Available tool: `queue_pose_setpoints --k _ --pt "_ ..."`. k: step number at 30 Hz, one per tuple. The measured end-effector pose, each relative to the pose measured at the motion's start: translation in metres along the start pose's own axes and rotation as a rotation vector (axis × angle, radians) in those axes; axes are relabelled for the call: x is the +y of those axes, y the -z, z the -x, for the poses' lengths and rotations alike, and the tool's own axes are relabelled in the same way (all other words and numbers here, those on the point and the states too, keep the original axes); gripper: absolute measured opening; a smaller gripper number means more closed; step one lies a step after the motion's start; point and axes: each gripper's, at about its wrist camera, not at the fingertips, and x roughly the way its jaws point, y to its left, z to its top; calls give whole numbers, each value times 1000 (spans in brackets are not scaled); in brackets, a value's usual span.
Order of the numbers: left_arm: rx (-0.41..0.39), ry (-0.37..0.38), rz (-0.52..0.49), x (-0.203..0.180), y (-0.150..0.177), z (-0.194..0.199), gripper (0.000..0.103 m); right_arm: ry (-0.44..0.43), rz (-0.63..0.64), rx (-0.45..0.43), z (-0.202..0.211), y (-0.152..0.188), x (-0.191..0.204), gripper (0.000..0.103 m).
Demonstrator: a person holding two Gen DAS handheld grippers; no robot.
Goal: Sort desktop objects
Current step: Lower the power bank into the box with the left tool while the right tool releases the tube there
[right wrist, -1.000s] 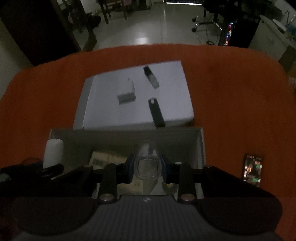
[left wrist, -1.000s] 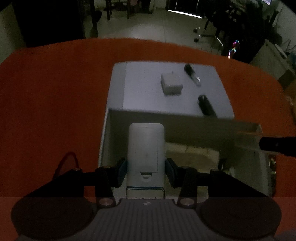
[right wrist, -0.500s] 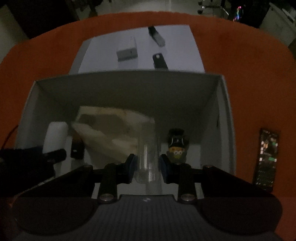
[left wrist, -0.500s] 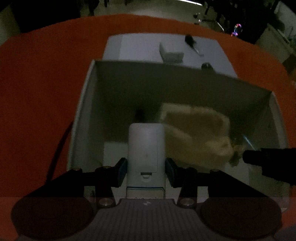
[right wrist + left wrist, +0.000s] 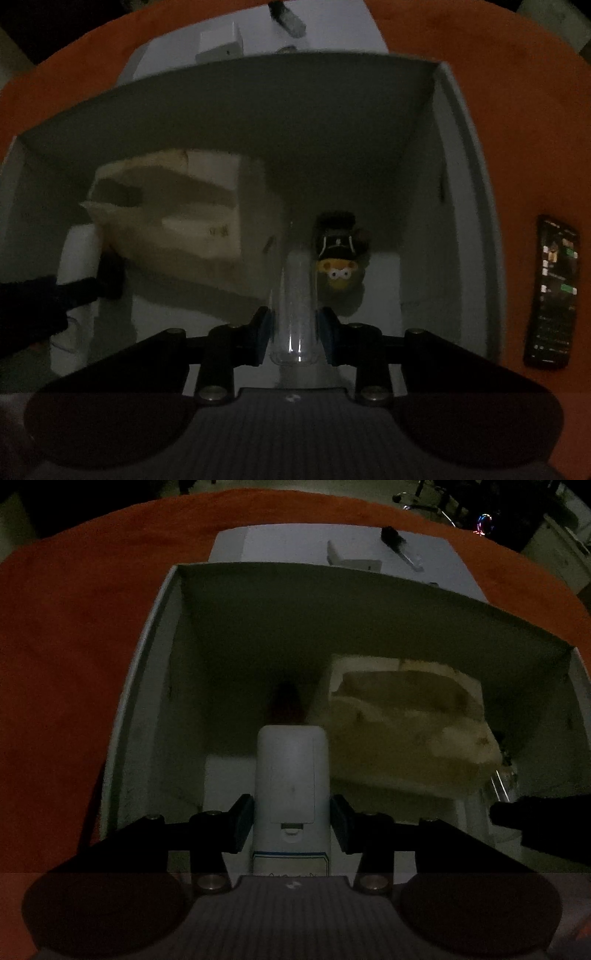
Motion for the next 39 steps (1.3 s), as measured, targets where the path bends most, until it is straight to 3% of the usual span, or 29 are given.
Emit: queue_pose_setpoints --k 5,7,8,23,28,34,39 --pt "10 -12 -12 -2 2 -8 40 -34 -27 51 -16 3 0 35" --pt "22 -13 -11 -1 4 -13 40 -46 -38 51 -18 4 0 48" --pt "26 -15 -11 -1 5 -15 40 -50 -38 51 -19 5 0 49" --pt "40 -6 10 1 5 -19 42 -45 -42 76 -16 9 -1 49" --pt "41 9 -10 -2 5 -18 64 -47 -43 82 -14 14 -2 54" --pt "24 17 -6 -8 3 -7 72 -62 -49 80 -1 17 -6 57" --pt "-15 24 -17 -14 -7 20 74 -59 -40 45 37 9 -7 59"
